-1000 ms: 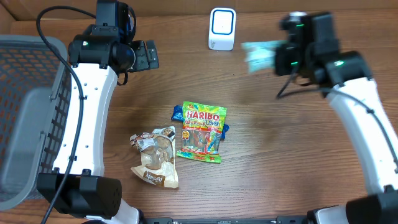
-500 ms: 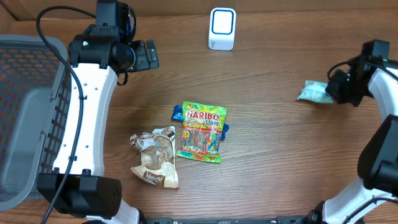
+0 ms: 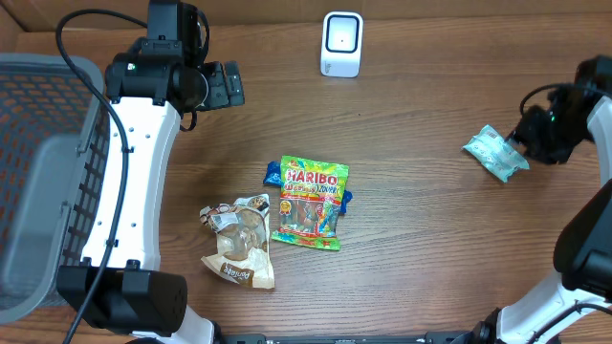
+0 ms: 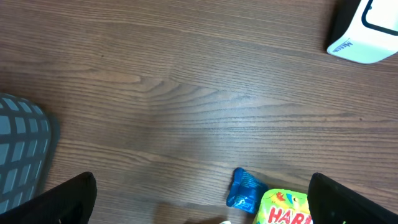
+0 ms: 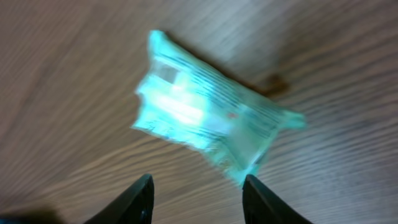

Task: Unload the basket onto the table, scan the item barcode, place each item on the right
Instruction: 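Reach the right gripper to the Haribo packets and grasp them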

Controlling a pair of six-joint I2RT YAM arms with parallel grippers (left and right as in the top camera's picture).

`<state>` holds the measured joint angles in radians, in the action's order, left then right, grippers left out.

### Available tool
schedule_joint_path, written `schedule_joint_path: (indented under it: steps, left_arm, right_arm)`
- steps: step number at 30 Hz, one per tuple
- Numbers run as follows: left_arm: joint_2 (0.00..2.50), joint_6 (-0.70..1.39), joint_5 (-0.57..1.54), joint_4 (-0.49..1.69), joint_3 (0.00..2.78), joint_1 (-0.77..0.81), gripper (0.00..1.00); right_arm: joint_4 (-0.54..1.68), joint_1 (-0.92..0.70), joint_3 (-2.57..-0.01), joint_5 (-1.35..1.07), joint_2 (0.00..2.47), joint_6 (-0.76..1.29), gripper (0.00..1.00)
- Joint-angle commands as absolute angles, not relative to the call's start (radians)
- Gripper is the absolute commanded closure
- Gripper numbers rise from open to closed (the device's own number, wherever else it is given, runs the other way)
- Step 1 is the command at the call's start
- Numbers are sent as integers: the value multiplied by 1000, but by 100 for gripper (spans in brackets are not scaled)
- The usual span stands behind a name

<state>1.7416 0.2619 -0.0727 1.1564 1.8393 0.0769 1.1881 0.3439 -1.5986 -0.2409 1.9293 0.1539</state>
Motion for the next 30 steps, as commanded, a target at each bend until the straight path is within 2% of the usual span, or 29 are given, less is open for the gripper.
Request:
schedule_joint_path:
  steps: [1, 5, 10, 11, 13, 15, 23, 30]
  left_arm:
    - [1747, 258, -81, 1155, 1867, 79, 0]
    - [1747, 258, -81, 1155, 1867, 79, 0]
    - [1747, 258, -81, 1155, 1867, 79, 0]
    - [1747, 258, -81, 1155, 1867, 79, 0]
    - [1747, 258, -81, 1155, 1867, 79, 0]
    - [1747, 258, -81, 1155, 1867, 79, 0]
    - [1747, 258, -81, 1155, 1867, 79, 0]
    - [1747, 258, -81, 1155, 1867, 79, 0]
  right_arm:
    - [1249, 299, -1737, -344, 1884, 89, 51]
    - [1352, 231, -1857, -432, 1881, 70, 48]
    - [1374, 88, -1851, -459, 1882, 82, 38]
    - [1374, 53, -1842, -465, 1882, 83, 38]
    - [1359, -20, -1811, -465, 1882, 121, 46]
    - [1326, -119, -1750, -464, 1882, 154, 47]
    - [1149, -337, -1541, -412, 1882, 346, 47]
    - [1008, -442, -1379, -418, 1882, 508, 42]
